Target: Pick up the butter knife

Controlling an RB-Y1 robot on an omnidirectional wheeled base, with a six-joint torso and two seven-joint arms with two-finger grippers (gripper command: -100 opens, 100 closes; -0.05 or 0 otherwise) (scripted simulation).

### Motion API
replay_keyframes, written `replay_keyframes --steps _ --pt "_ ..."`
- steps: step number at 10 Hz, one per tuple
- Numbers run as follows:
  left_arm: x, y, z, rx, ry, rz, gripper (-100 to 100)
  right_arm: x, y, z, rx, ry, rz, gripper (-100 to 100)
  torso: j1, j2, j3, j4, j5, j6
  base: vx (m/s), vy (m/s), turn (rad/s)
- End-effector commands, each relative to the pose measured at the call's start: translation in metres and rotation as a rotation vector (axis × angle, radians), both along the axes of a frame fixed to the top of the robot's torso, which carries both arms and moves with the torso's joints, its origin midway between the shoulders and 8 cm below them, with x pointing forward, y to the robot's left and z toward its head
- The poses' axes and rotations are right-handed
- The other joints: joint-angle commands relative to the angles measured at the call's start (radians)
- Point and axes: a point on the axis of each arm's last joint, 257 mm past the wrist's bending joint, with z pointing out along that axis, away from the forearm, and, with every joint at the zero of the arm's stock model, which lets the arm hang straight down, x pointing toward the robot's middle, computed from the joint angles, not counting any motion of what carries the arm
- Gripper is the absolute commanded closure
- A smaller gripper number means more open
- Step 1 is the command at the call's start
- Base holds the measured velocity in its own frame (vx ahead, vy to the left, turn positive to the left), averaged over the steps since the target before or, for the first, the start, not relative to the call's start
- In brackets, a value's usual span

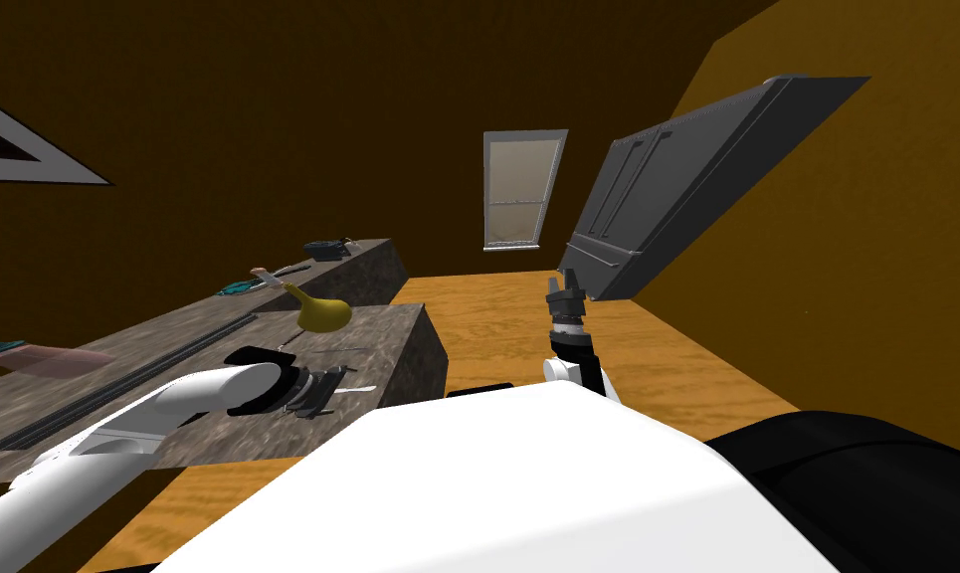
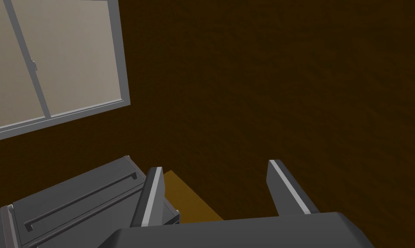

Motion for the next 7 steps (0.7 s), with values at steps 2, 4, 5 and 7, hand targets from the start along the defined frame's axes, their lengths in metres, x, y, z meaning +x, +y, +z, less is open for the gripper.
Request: replay_keyframes --steps 2,4,5,7 --pt "0.0 0.0 0.0 0.0 0.0 0.0 100 0.0 0.0 0.0 0.0 0.0 0.0 0 0.0 -0.001 0.0 0.0 0.0 0.0 0.0 0.0 0.0" --pt "0.0 0.0 0.0 0.0 0.0 0.0 100 0.0 0.0 0.0 0.0 0.0 0.0 0 0.0 -0.001 -0.001 0.0 0.0 0.0 0.0 0.0 0.0" --pt "0.0 0.0 0.0 0.0 0.0 0.0 100 0.0 0.0 0.0 0.0 0.0 0.0 0 0.0 -0.001 -0.001 0.0 0.0 0.0 0.0 0.0 0.0" --pt "0.012 0.01 0.004 0.024 -0.039 0.014 -100 0.0 0.0 0.0 0.0 0.0 0.0 0 0.0 -0.001 -0.001 0.0 0.0 0.0 -0.021 -0.044 0.016"
